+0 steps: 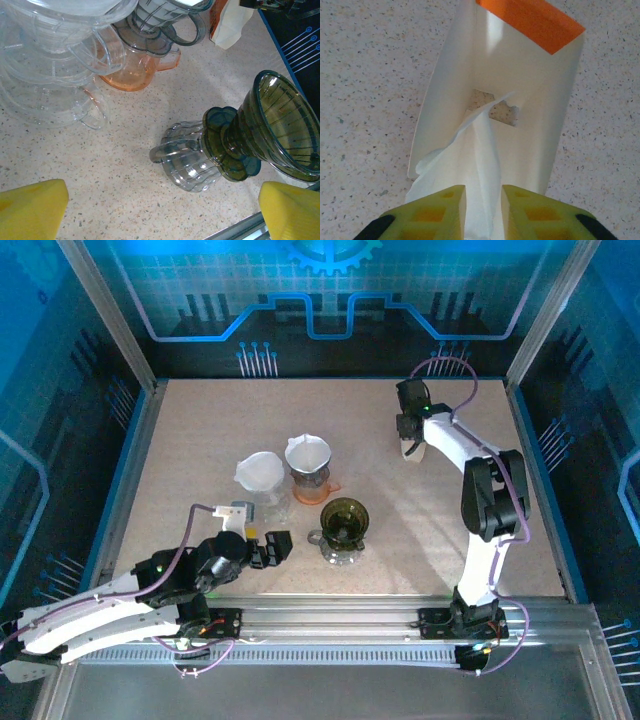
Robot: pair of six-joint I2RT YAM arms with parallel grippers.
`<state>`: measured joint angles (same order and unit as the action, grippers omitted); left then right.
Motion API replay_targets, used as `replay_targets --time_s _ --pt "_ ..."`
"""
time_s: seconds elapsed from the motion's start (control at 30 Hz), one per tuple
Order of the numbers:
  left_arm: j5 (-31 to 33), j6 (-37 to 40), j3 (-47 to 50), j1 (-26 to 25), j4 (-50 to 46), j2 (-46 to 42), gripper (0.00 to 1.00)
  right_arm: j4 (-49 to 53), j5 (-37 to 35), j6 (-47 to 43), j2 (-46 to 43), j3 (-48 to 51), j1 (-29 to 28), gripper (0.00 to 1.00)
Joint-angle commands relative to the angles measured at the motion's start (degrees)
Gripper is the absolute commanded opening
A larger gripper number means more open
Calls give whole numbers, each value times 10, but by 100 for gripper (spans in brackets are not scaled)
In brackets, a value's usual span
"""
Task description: Place the coffee filter in the dripper
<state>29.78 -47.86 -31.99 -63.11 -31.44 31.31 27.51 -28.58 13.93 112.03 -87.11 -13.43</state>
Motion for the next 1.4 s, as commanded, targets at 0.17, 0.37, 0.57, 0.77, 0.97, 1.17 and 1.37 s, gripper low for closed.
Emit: replay_targets --time_s 0.17,0.37,0.57,0.77,0.97,1.17,1.37 --pt "10 5 9 4 -11 -6 99 -11 -32 -11 4 -5 5 4" --pt "9 3 12 4 -11 -7 99 -47 -21 -18 -54 42 3 0" --pt "6 7 10 4 -9 -10 99 -59 5 -7 -176 122 -17 0" --pt "2 11 2 4 -12 -19 99 -49 67 24 -351 226 -55 0" --pt "-5 13 -6 4 -20 -23 99 79 162 36 -511 236 -114 0" --pt "-3 11 -7 5 -20 -25 99 294 287 23 -530 120 -169 0" --pt "-2 8 -1 5 -13 -30 99 446 322 21 -467 -9 -244 0"
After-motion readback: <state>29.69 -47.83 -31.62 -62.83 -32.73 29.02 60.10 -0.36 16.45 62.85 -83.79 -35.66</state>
